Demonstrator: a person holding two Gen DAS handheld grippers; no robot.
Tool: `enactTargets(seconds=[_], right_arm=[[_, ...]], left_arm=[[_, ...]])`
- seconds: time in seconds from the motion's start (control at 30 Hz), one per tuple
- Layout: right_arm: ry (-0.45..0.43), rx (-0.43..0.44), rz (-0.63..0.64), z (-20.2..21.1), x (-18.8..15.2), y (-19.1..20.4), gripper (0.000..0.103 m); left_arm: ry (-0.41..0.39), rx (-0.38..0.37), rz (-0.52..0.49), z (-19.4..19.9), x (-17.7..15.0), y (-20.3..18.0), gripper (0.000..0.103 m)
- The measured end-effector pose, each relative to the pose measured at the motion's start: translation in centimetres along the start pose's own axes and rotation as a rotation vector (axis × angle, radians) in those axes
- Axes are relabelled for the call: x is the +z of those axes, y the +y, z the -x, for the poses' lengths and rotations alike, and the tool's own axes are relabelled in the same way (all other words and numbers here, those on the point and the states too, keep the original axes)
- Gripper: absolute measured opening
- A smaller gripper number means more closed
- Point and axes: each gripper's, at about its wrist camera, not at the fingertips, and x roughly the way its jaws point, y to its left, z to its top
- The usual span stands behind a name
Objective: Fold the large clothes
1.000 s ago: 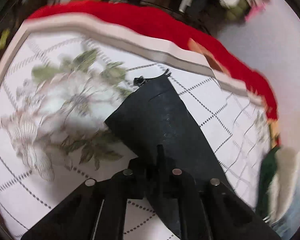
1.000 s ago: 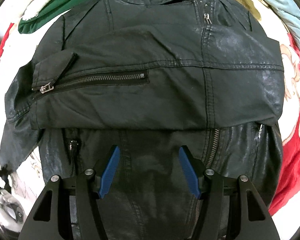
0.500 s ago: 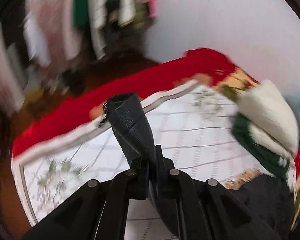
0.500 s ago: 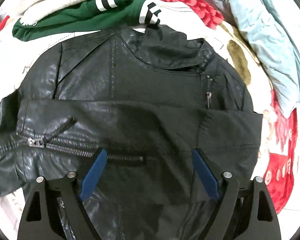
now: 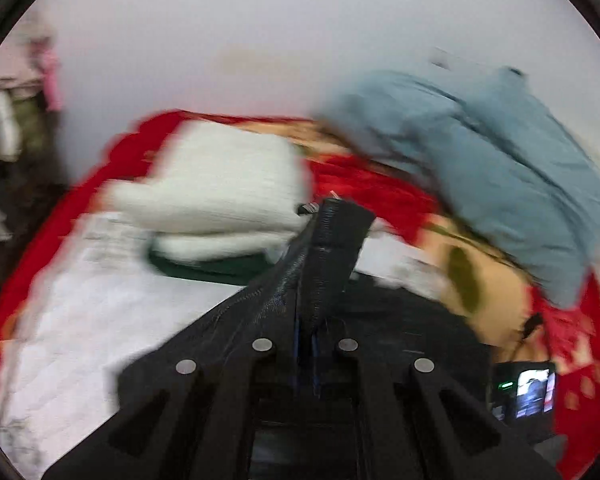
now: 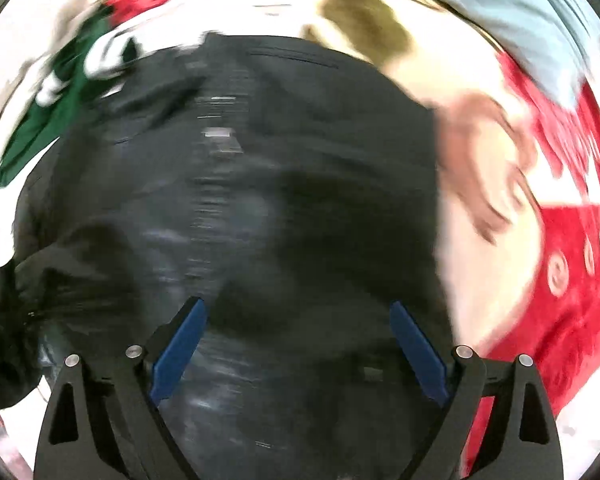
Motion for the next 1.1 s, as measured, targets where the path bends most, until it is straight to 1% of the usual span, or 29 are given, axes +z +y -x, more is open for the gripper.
enactTargets(seconds=[0.03, 0.1, 0.13, 0.17, 0.23, 0.3, 0.37, 0.43, 0.47, 0.5, 0.53, 0.57, 0.63, 0.77, 0.87, 0.9, 0.97, 1.0, 1.03, 1.07, 1.1], right_arm=[[0.011, -0.004, -0.027, 0.0, -0.1, -2.1, 0.094], [0.024, -0.023, -0.069, 0.0, -0.3, -5.9, 0.094], [0.025, -0.032, -0.085, 0.0, -0.5, -7.4, 0.094], [0.028, -0.047, -0.098, 0.0, -0.6, -9.0, 0.094], [0.04, -0.061, -0.12, -0.1, -0.8, -11.8, 0.094], [0.069, -0.041, -0.164, -0.4, -1.0, -14.4, 0.094], [0.092, -0.016, -0.197, -0.7, -0.8, -16.2, 0.094], [0.108, 0.007, -0.23, -1.1, -0.8, -17.6, 0.094], [0.115, 0.021, -0.246, -1.2, -0.8, -18.2, 0.094], [0.118, 0.032, -0.257, -1.2, -0.8, -18.6, 0.094], [0.122, 0.047, -0.272, -1.2, -0.8, -19.0, 0.094], [0.125, 0.058, -0.283, -1.2, -0.7, -19.4, 0.094], [0.131, 0.086, -0.31, -1.1, -0.4, -19.9, 0.094], [0.125, 0.145, -0.331, -0.6, 0.6, -20.0, 0.094], [0.087, 0.235, -0.305, 0.1, 2.1, -18.6, 0.094], [0.079, 0.279, -0.284, 0.3, 2.8, -17.8, 0.094], [0.079, 0.34, -0.238, 0.4, 4.2, -15.9, 0.094], [0.078, 0.361, -0.218, 0.6, 4.5, -14.6, 0.094], [0.072, 0.385, -0.189, 0.3, 5.3, -13.4, 0.094], [0.068, 0.384, -0.161, 0.0, 5.6, -11.8, 0.094], [0.073, 0.371, -0.12, -0.8, 6.2, -10.6, 0.094]], left_arm=[[0.022, -0.042, -0.01, -0.9, -0.1, -1.8, 0.001], [0.089, -0.119, -0.062, -3.4, -0.9, -7.1, 0.001], [0.112, -0.135, -0.079, -4.1, -1.3, -8.2, 0.002], [0.159, -0.159, -0.105, -5.7, -2.1, -10.4, 0.002], [0.228, -0.174, -0.138, -7.7, -3.3, -12.5, 0.002], [0.323, -0.175, -0.15, -10.1, -5.0, -13.7, 0.003], [0.387, -0.169, -0.128, -11.5, -6.0, -13.7, 0.005], [0.398, -0.166, -0.119, -12.0, -6.7, -13.6, 0.007], [0.401, -0.173, -0.113, -12.3, -7.0, -13.5, 0.012], [0.404, -0.191, -0.102, -12.4, -7.0, -13.2, 0.02], [0.407, -0.199, -0.095, -12.2, -7.2, -13.3, 0.059], [0.413, -0.201, -0.082, -12.2, -7.2, -13.0, 0.103], [0.398, -0.2, -0.062, -11.8, -7.1, -12.3, 0.103], [0.393, -0.149, -0.029, -11.0, -6.7, -9.8, 0.103], [0.37, -0.064, 0.017, -9.2, -6.5, -5.5, 0.103], [0.365, -0.012, 0.022, -8.4, -6.7, -3.7, 0.103], [0.363, 0.08, 0.02, -7.3, -7.4, -0.6, 0.103], [0.366, 0.165, 0.004, -6.5, -8.2, 1.5, 0.103], [0.375, 0.225, -0.01, -6.2, -8.9, 3.0, 0.103], [0.385, 0.265, -0.019, -6.0, -9.5, 3.9, 0.103], [0.407, 0.328, -0.027, -5.8, -10.6, 5.5, 0.103]])
